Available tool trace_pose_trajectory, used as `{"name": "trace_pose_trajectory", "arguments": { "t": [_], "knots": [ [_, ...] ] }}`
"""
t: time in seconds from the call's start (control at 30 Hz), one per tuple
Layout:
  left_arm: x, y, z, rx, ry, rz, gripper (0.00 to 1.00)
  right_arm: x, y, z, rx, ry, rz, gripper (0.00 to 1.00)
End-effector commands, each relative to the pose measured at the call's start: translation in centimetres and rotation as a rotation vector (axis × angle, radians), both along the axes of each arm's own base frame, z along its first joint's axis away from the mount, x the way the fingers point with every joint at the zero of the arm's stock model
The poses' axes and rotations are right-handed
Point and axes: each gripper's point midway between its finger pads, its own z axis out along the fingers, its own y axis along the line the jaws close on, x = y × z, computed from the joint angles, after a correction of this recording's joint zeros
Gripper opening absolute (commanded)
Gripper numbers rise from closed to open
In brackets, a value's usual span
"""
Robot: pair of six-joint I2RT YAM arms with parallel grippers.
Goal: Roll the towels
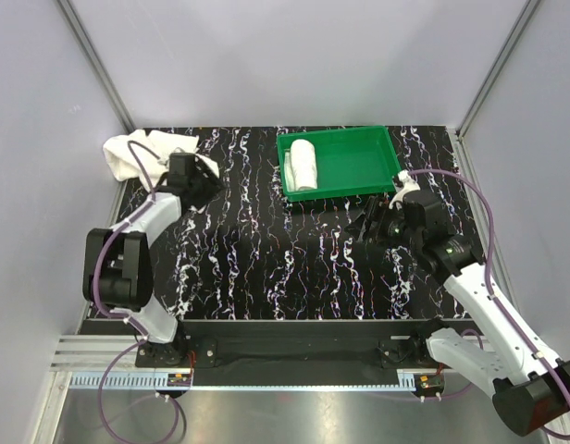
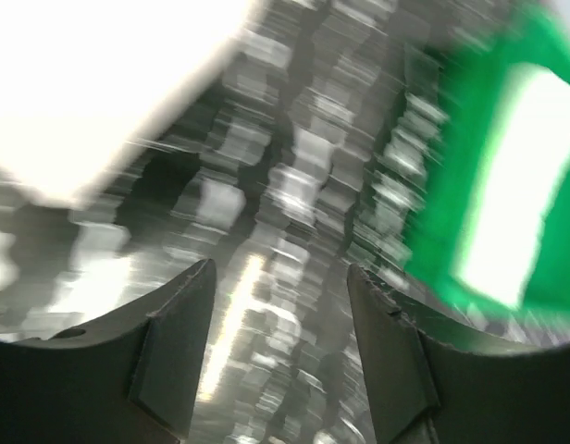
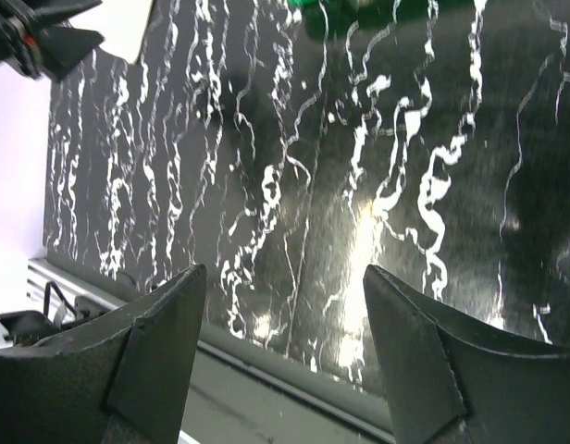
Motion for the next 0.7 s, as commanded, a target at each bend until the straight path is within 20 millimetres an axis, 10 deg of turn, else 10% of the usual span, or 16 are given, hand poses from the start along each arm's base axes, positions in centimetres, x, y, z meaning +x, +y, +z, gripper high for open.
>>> {"name": "trace_pose_trajectory", "arguments": {
  "t": [0.0,0.2,0.67],
  "knots": [
    [-1.6,5.7,-3.3,0.151,0.203,0.128,0.65,-1.1,0.3,0.1,0.024,0.019,0.021,0.76],
    [-1.0,9.0,-6.5,0.118,0.267,0.200,0.66,-1.1,0.5,0.1,0.015,0.023,0.040,0.76],
    [2.0,9.7,-10.3,0.096,0.351,0.231,0.54,-0.6,0.4,-2.1,-0.032,0.065,0.044,0.77]
  ]
}}
